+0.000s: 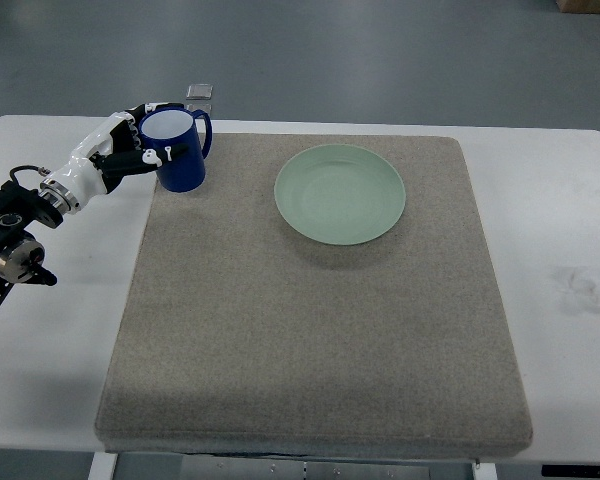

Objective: Place cup left of plate with left hand

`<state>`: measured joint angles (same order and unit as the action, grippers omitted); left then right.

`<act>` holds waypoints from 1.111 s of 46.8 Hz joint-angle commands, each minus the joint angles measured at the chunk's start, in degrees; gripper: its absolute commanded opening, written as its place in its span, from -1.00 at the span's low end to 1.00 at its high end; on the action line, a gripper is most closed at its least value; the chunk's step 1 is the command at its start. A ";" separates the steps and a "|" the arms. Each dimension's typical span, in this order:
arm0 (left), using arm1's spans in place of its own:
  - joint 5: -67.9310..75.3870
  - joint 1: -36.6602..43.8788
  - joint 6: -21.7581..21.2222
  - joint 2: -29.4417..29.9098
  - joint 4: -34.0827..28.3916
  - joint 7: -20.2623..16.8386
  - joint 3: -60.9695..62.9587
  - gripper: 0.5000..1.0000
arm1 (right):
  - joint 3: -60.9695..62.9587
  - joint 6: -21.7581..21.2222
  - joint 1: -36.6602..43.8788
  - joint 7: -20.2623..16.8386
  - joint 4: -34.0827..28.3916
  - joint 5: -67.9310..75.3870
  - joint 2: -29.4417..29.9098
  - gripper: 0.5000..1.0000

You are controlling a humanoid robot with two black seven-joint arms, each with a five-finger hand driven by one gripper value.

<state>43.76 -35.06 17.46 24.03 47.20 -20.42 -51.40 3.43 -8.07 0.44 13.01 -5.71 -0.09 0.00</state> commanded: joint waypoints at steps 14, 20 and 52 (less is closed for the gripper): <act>0.80 -0.01 -0.76 -2.59 -4.22 -3.67 2.45 -1.00 | 0.00 -0.01 0.00 0.00 0.00 0.00 0.00 0.73; 0.80 -0.01 -0.85 -2.67 -4.31 -3.84 3.06 -0.87 | 0.00 -0.01 0.00 0.00 0.00 0.00 0.00 0.73; 0.19 0.17 -0.06 -1.88 -3.70 -3.84 3.06 0.99 | 0.00 -0.01 0.00 0.00 0.00 0.00 0.00 0.73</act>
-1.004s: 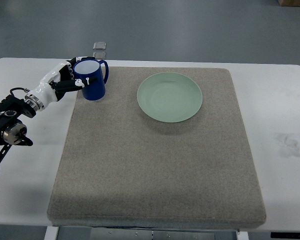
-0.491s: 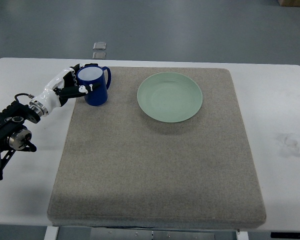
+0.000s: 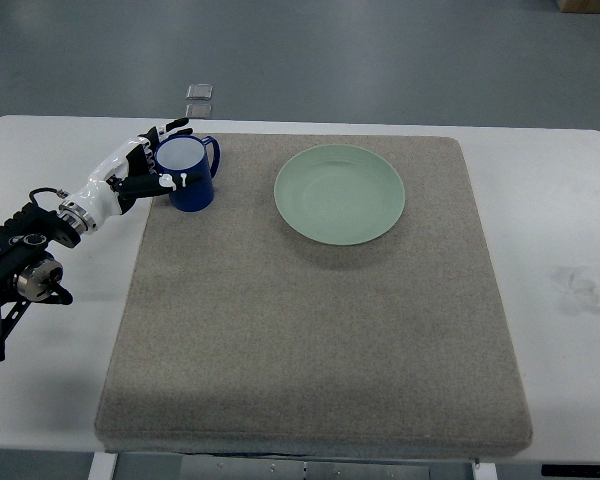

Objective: Place cup left of plate with left hand

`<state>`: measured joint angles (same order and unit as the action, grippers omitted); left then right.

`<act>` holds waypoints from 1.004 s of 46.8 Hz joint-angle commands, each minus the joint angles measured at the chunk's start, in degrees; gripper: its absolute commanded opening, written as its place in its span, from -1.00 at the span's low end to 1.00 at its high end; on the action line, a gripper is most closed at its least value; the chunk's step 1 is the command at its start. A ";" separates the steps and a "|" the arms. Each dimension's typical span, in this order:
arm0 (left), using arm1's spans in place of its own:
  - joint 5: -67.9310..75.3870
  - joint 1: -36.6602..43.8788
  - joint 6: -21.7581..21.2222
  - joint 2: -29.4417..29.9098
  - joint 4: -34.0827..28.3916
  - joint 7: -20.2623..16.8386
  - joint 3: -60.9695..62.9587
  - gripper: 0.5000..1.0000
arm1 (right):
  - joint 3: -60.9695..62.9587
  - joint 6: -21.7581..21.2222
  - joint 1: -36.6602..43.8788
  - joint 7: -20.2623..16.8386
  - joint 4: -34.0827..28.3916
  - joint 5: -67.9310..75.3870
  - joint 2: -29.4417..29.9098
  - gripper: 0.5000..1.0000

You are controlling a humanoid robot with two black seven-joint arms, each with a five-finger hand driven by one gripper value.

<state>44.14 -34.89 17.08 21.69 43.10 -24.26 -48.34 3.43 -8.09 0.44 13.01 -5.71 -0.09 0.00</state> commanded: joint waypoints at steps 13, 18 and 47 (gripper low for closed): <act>-3.35 -0.35 0.24 5.28 2.78 0.09 -0.79 0.99 | 0.00 0.00 0.00 0.00 0.00 0.00 0.00 0.73; -7.05 -0.53 0.58 7.83 4.36 0.18 -0.70 0.99 | 0.00 0.00 0.00 0.00 0.00 0.00 0.00 0.73; -19.17 -7.82 10.08 17.24 4.80 4.13 -0.27 0.99 | 0.00 0.00 0.00 0.00 0.00 0.00 0.00 0.73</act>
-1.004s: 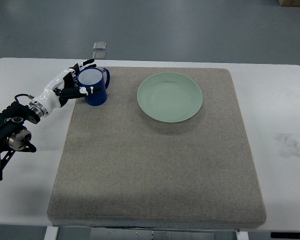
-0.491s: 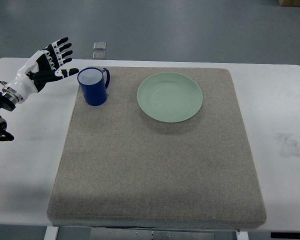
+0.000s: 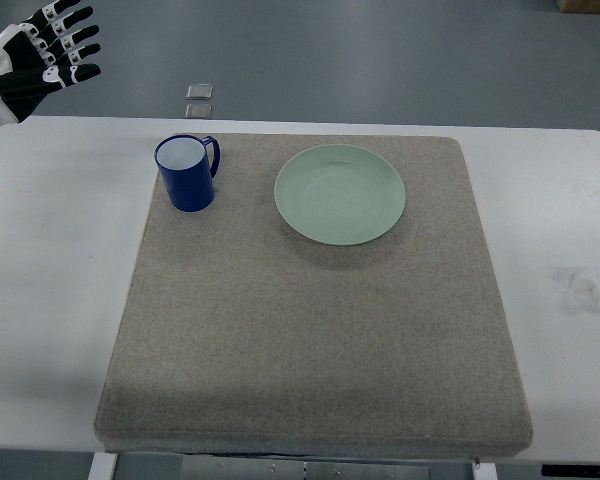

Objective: Place cup left of plate with left hand

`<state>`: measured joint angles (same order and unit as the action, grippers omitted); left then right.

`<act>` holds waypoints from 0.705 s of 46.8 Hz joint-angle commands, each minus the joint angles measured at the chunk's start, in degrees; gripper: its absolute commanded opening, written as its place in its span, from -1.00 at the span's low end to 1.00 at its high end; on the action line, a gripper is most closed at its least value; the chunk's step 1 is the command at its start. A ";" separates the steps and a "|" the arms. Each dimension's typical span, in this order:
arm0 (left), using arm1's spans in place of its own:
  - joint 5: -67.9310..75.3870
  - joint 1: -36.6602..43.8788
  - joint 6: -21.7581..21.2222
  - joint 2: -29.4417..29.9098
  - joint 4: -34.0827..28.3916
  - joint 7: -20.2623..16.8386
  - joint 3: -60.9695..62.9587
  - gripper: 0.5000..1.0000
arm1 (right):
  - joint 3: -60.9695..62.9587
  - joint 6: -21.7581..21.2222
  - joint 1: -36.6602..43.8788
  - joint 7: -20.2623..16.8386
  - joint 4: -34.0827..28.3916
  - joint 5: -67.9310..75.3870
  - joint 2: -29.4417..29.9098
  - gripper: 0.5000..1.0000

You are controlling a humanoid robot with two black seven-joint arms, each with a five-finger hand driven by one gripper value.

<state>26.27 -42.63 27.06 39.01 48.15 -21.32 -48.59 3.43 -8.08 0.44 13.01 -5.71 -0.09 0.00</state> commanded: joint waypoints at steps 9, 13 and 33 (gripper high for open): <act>-13.24 -0.43 3.87 0.01 -1.04 9.44 -0.63 0.99 | 0.00 0.00 0.00 0.00 0.00 0.00 0.00 0.73; -20.54 -1.31 4.58 0.01 -1.92 15.67 -0.10 1.00 | 0.00 0.00 0.00 0.00 0.00 0.00 0.00 0.73; -34.79 -1.23 7.94 -0.78 -2.62 30.54 -0.63 1.00 | 0.00 0.00 0.00 0.00 0.00 0.00 0.00 0.73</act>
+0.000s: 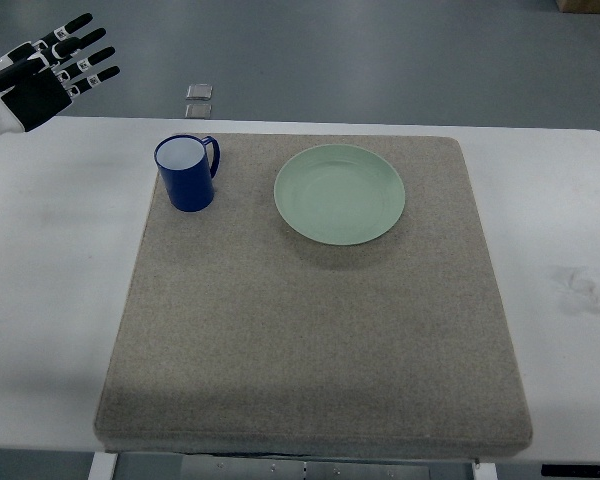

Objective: Place cup left of plate with left hand

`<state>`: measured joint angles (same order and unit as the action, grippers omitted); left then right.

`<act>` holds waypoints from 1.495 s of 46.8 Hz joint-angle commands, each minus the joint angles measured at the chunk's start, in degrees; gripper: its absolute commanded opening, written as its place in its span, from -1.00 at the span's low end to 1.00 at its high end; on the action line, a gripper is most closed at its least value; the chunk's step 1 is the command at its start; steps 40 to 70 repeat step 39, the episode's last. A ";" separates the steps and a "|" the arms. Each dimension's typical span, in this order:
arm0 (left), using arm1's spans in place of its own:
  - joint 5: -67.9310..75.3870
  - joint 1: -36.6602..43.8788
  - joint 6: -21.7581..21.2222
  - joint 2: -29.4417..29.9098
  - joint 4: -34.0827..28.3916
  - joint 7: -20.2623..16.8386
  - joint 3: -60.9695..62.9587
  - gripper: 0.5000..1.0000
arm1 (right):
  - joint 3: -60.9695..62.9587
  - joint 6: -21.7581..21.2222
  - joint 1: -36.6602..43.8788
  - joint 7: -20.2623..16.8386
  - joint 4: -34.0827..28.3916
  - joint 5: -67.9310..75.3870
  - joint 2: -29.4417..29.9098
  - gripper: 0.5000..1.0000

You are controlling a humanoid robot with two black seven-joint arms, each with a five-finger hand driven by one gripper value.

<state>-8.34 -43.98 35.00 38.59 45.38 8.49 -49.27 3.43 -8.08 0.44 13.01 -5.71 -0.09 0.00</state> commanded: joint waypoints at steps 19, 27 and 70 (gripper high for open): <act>-0.10 0.39 0.00 -4.05 -0.21 0.65 -0.04 0.99 | 0.09 -0.09 0.00 0.00 -0.09 0.26 0.00 0.73; -0.18 0.57 0.00 -4.49 -0.82 0.65 -0.04 0.99 | 0.18 -0.09 0.17 0.18 -0.18 0.26 0.00 0.73; -0.18 0.48 0.00 -4.49 -1.00 0.56 -0.13 0.99 | 0.26 -0.53 0.09 0.62 -0.88 0.09 0.00 0.73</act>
